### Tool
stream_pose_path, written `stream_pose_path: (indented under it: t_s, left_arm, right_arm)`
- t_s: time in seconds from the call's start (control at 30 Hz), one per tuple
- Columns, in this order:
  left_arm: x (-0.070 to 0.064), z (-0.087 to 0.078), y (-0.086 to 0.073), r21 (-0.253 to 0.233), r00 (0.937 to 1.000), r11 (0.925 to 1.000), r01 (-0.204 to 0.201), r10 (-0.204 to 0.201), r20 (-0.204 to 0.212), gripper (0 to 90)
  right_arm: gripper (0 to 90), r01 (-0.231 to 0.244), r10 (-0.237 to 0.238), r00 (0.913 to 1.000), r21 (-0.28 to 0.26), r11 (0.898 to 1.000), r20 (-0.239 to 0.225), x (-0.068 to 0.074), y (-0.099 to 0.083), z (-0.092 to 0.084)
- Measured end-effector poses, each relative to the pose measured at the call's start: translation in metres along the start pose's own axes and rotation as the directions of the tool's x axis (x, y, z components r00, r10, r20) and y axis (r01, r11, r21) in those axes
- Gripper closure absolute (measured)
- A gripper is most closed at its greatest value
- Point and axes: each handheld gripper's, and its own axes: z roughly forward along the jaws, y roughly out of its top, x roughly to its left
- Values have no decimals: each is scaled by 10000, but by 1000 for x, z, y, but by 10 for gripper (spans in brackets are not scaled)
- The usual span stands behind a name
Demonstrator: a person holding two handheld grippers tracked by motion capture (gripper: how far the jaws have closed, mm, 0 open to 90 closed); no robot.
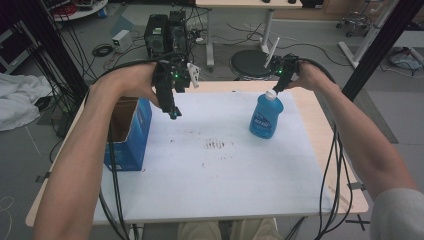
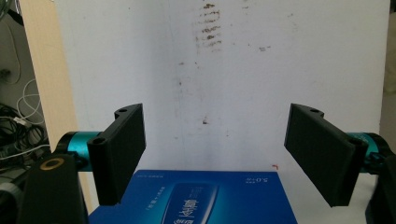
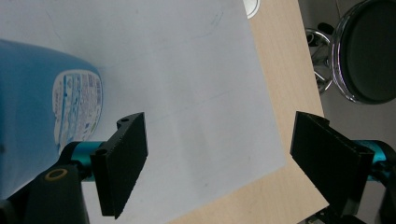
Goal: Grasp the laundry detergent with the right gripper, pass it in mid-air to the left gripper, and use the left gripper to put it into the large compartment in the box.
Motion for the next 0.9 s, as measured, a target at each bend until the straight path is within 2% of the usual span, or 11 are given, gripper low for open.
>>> stream_pose_path:
  t_s: [0.23, 0.4, 0.47, 0.53, 0.57, 0.67, 0.83, 0.9]
  left_arm:
    - [-2, 1, -2, -42, 10000, 10000, 23, -23, -9, 207]
    - [-1, 1, -4, 3, 10000, 10000, 50, -50, 16, 207]
    - [-1, 2, -7, 41, 9999, 9999, 111, -111, 42, 207]
    - [-2, 3, -6, 17, 9999, 10000, 88, -88, 55, 207]
    - [-3, 3, -6, -16, 9999, 10000, 76, -76, 79, 207]
    - [-5, 4, -3, -67, 9999, 10000, -25, 26, 100, 207]
    - [-5, 3, -2, -163, 9999, 9998, -61, 62, 95, 207]
    - [-5, 4, -1, -158, 9999, 9998, -80, 82, 100, 207]
  right_arm:
    - [182, -99, 97, 9999, 171, 9998, 135, 0, -13, -8]
    - [182, -72, 64, 9994, 254, 9997, 330, 5, -19, -16]
    - [182, -86, 76, 9992, 248, 9997, 403, 13, -28, -25]
    - [182, -45, 38, 9993, 206, 9998, 360, 14, -30, -27]
    - [182, -265, 261, 9993, 141, 9995, 249, 17, -35, -30]
    - [182, -422, 420, 9990, 94, 9991, 138, 23, -41, -33]
    - [182, -445, 451, 9989, 376, 9983, -132, 30, -46, -35]
    - [181, -540, 557, 9976, 399, 9977, -408, 36, -49, -38]
